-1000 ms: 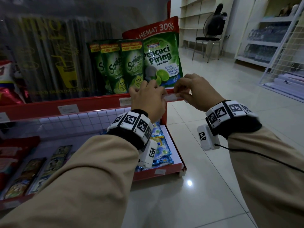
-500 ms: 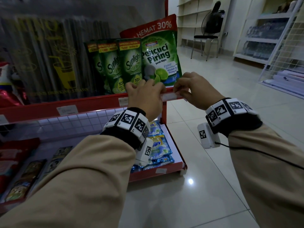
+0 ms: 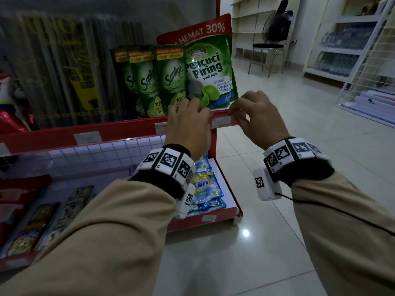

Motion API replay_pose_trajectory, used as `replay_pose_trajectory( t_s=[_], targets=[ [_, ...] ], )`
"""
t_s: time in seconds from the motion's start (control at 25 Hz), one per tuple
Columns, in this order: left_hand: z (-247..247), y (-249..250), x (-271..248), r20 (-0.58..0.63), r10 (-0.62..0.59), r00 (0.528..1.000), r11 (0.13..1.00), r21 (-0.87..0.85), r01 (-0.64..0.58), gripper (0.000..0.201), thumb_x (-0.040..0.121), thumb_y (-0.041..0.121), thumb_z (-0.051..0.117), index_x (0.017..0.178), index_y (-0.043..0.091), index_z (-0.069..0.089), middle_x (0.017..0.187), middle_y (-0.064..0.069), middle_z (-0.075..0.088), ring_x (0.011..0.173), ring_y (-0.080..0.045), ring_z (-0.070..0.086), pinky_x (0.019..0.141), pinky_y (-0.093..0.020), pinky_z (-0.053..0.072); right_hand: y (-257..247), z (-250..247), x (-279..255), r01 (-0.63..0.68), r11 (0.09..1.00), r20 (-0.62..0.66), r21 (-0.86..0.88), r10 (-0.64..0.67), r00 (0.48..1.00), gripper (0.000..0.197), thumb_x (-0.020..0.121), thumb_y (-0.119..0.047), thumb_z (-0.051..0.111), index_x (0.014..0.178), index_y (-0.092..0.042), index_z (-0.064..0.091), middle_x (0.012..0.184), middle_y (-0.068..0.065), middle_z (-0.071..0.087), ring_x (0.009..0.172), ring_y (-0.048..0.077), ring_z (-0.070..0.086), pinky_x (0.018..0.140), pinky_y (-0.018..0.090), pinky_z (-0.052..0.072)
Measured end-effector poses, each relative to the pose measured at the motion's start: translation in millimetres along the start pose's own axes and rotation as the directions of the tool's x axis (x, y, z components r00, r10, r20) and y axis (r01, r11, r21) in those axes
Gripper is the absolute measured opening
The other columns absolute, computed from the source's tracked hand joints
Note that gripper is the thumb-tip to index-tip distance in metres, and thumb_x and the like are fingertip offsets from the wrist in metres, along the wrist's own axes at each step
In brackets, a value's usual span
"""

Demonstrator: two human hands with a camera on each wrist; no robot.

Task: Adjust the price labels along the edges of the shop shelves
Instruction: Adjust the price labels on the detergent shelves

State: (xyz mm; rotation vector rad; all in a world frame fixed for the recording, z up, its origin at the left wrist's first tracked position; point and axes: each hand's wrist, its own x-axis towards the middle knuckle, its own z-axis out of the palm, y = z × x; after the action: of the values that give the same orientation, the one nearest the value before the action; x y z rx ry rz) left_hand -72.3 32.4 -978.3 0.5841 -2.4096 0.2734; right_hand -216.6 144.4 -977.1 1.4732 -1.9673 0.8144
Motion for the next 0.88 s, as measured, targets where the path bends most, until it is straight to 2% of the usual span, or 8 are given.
replay_pose_trajectory(
  t_s=[0.12,0.24,0.36,0.44,0.52,0.6,0.76,0.88],
  targets=[
    [6.8,9.4,-16.2,-0.007,-0.041,0.999,0.999,-0.009,0.041,0.041,0.087,0.026,0.053,0.127,0.018,0.052,0.125,-0.006,0.044,0.116,-0.027,0.039,0.094,-0.040,0.031,-2.3,15.9,-21.6,-0.027,0.999,-0.146,0.035,0.032,0.989,0.013,0.087,-0.012,0.060,0.098,-0.008,0.066,0.100,0.010,0.059,0.095,0.026,0.052,0.071,0.033,0.047],
    [22.8,13.8,-37.8,0.027,-0.047,0.999,0.999,0.012,0.047,0.056,0.087,0.027,0.052,0.141,0.017,0.038,0.145,-0.007,0.033,0.131,-0.028,0.031,0.105,-0.043,0.027,-0.1,38.7,-59.2,-0.084,0.979,-0.166,0.186,0.116,0.979,0.010,0.086,-0.009,0.061,0.095,-0.012,0.065,0.097,0.004,0.060,0.088,0.018,0.056,0.070,0.027,0.048],
    [49.8,22.0,-70.3,0.088,-0.041,0.995,0.999,-0.004,0.042,0.061,0.088,0.022,0.051,0.145,0.017,0.030,0.156,-0.008,0.018,0.143,-0.028,0.016,0.112,-0.045,0.018,7.9,71.1,-117.0,-0.227,0.923,-0.035,0.312,0.250,0.968,0.011,0.086,-0.005,0.060,0.092,-0.012,0.065,0.091,0.002,0.063,0.079,0.013,0.060,0.068,0.031,0.054],
    [71.3,27.9,-95.3,0.174,-0.039,0.984,0.999,-0.027,0.044,0.060,0.087,0.023,0.050,0.144,0.017,0.032,0.156,-0.007,0.018,0.144,-0.027,0.015,0.113,-0.044,0.016,15.0,92.9,-158.5,-0.341,0.886,0.127,0.315,0.317,0.940,0.012,0.085,-0.004,0.061,0.093,-0.013,0.065,0.091,0.001,0.064,0.079,0.014,0.060,0.071,0.037,0.055],
    [94.2,30.0,-121.5,0.302,-0.026,0.953,0.999,-0.034,0.038,0.055,0.087,0.025,0.051,0.139,0.019,0.038,0.152,-0.005,0.026,0.141,-0.025,0.020,0.111,-0.043,0.018,18.5,111.8,-194.3,-0.418,0.861,0.262,0.291,0.348,0.900,0.016,0.083,-0.003,0.062,0.094,-0.014,0.065,0.093,0.002,0.063,0.081,0.016,0.060,0.074,0.040,0.054],
    [116.1,28.7,-147.6,0.435,-0.021,0.900,0.998,-0.051,0.048,0.051,0.088,0.027,0.051,0.138,0.020,0.041,0.149,-0.002,0.031,0.138,-0.023,0.024,0.110,-0.041,0.019,16.2,127.6,-219.2,-0.473,0.837,0.323,0.276,0.383,0.866,0.022,0.081,-0.001,0.061,0.100,-0.013,0.064,0.100,0.005,0.061,0.086,0.020,0.060,0.077,0.042,0.053],
    [148.9,30.4,-192.4,0.594,-0.035,0.804,0.990,-0.090,0.109,0.054,0.092,0.026,0.043,0.144,0.018,0.031,0.152,-0.003,0.027,0.141,-0.022,0.021,0.113,-0.040,0.017,4.5,154.6,-242.6,-0.530,0.817,0.307,0.227,0.457,0.835,0.035,0.081,-0.003,0.061,0.115,-0.009,0.059,0.119,0.009,0.056,0.105,0.027,0.057,0.089,0.035,0.048],
    [159.6,31.2,-214.3,0.632,-0.044,0.774,0.991,-0.073,0.115,0.060,0.089,0.025,0.045,0.146,0.017,0.026,0.153,-0.005,0.019,0.142,-0.024,0.015,0.112,-0.040,0.019,-2.4,166.3,-253.7,-0.530,0.831,0.279,0.171,0.475,0.835,0.036,0.084,-0.006,0.061,0.119,-0.007,0.058,0.131,0.010,0.053,0.121,0.025,0.050,0.097,0.030,0.042]
  ],
)
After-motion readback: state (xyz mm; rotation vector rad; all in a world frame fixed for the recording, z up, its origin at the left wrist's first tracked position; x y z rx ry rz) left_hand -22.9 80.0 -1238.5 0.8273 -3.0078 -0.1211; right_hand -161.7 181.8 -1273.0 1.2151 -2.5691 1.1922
